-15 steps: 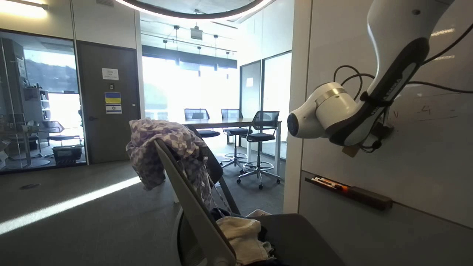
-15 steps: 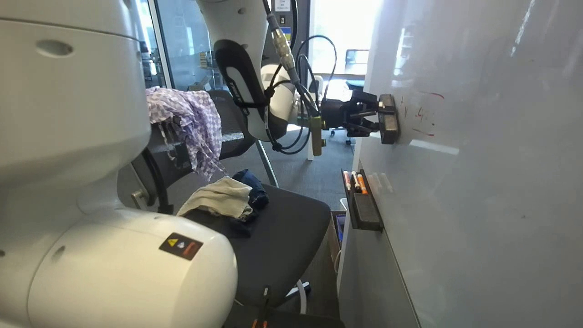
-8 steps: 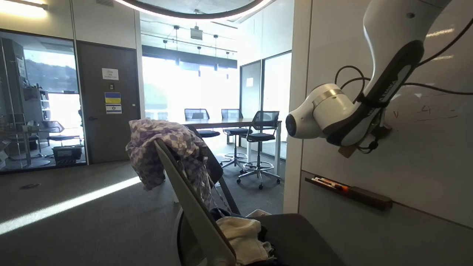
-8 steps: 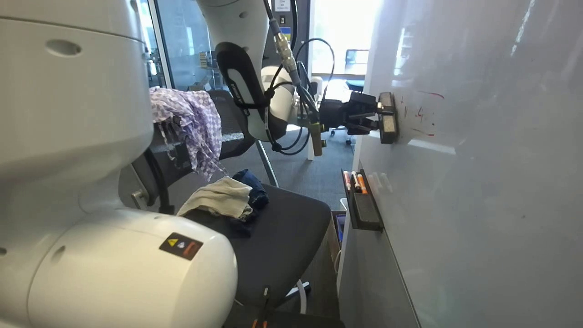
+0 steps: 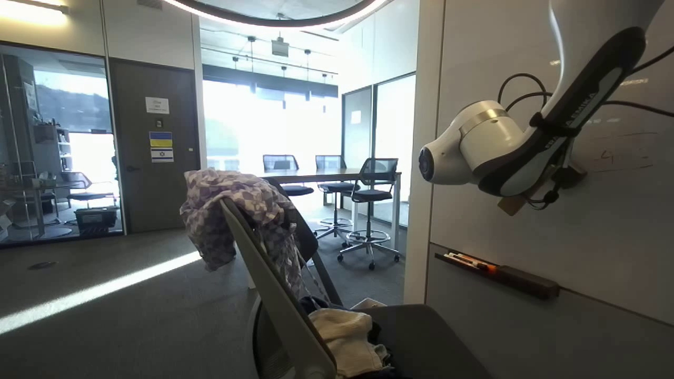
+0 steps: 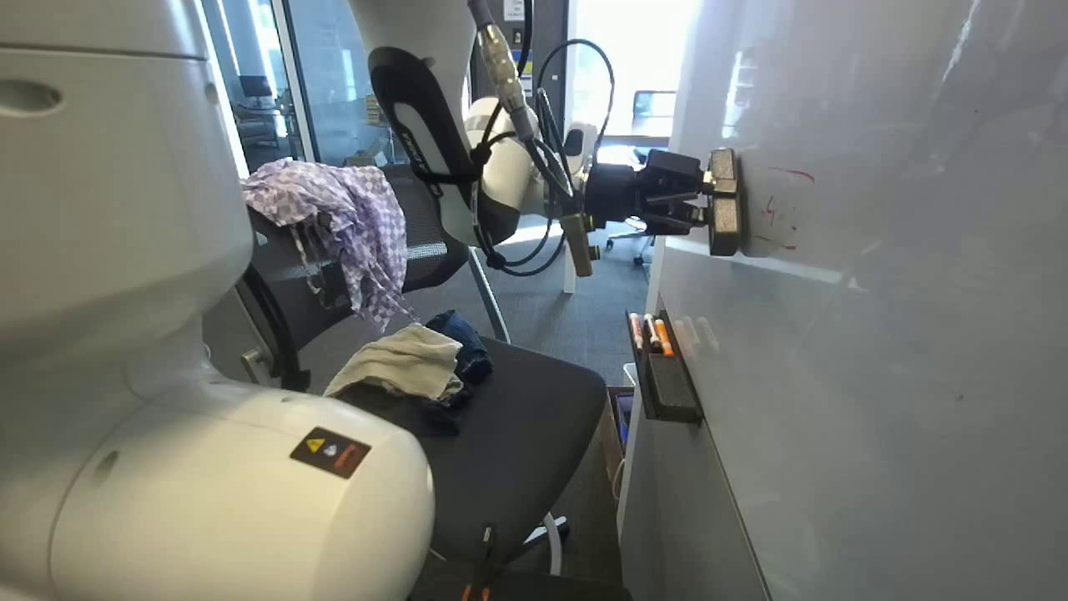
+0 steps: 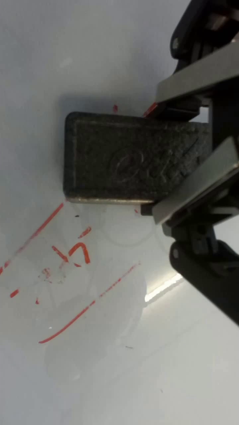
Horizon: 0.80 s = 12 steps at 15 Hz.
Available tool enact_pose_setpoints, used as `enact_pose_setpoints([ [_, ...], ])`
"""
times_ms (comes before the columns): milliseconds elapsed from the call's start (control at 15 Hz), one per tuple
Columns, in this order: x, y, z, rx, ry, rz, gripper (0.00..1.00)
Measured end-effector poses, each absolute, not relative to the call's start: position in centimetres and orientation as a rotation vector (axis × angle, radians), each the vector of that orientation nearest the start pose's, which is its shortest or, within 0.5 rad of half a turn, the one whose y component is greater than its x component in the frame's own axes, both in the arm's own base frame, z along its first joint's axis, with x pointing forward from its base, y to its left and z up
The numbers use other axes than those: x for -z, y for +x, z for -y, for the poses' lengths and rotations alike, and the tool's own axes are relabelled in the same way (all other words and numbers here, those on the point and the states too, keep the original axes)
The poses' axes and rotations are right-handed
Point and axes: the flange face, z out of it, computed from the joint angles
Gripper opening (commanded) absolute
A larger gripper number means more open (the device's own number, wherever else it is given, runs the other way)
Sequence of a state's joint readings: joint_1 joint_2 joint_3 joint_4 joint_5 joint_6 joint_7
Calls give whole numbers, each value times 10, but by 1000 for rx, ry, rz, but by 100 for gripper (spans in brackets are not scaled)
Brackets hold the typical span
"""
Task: Use the duster to erase the markings on the board
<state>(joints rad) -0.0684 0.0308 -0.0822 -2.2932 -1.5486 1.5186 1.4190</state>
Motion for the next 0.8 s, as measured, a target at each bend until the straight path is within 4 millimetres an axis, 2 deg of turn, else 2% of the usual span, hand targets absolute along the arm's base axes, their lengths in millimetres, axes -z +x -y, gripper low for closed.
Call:
enact_pose_setpoints([
  [133, -377, 457, 184, -335, 1430, 658, 31],
  [333, -347, 446, 180, -282, 1477, 623, 31],
  [533, -326, 447, 176, -273, 1511, 589, 31],
  [667, -325, 454, 172, -291, 1528, 585, 31],
  [800, -332, 464, 167, -326, 1544, 592, 31],
])
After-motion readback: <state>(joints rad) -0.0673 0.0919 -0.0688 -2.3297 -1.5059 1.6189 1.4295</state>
